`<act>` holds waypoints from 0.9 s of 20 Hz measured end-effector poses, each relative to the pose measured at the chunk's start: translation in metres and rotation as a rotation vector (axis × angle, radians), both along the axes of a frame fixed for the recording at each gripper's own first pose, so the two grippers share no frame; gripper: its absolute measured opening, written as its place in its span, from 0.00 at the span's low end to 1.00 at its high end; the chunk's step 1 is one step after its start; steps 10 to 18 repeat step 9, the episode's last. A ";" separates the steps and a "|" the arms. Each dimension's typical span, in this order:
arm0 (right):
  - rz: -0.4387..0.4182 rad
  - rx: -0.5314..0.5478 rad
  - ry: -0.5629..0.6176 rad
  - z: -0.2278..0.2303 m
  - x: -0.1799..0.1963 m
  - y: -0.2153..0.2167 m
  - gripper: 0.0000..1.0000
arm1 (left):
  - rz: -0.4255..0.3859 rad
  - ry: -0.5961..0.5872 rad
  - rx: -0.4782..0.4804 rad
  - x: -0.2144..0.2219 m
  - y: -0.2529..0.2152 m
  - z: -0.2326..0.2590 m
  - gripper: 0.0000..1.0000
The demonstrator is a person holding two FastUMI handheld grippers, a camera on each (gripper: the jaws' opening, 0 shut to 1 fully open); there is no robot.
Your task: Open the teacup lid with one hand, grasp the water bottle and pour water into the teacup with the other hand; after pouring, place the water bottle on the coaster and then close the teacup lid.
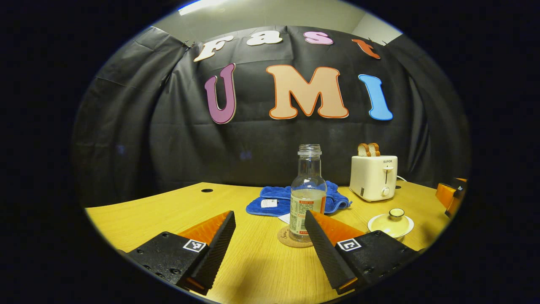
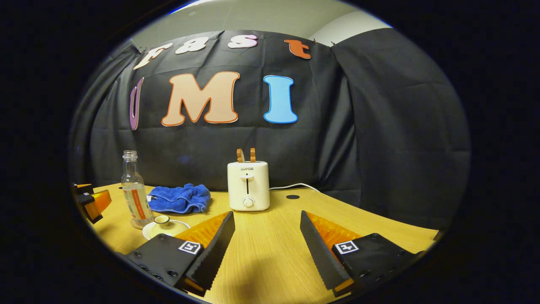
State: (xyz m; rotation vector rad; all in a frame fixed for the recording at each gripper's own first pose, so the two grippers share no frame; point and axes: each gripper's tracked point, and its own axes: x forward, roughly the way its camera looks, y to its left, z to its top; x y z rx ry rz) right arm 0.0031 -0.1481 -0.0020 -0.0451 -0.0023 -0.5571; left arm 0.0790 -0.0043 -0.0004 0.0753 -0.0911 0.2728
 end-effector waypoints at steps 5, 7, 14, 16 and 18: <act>0.000 0.000 0.000 0.001 0.000 0.001 0.95 | 0.005 -0.001 0.001 0.000 0.000 0.000 0.96; -0.002 0.000 0.000 0.000 0.000 0.000 0.95 | 0.005 -0.002 0.000 0.000 0.001 0.000 0.96; -0.006 -0.001 0.000 0.001 0.000 -0.001 0.95 | 0.005 -0.003 0.000 0.000 0.000 0.000 0.96; -0.006 -0.001 0.000 0.001 0.000 -0.001 0.95 | 0.005 -0.003 0.000 0.000 0.000 0.000 0.96; -0.006 -0.001 0.000 0.001 0.000 -0.001 0.95 | 0.005 -0.003 0.000 0.000 0.000 0.000 0.96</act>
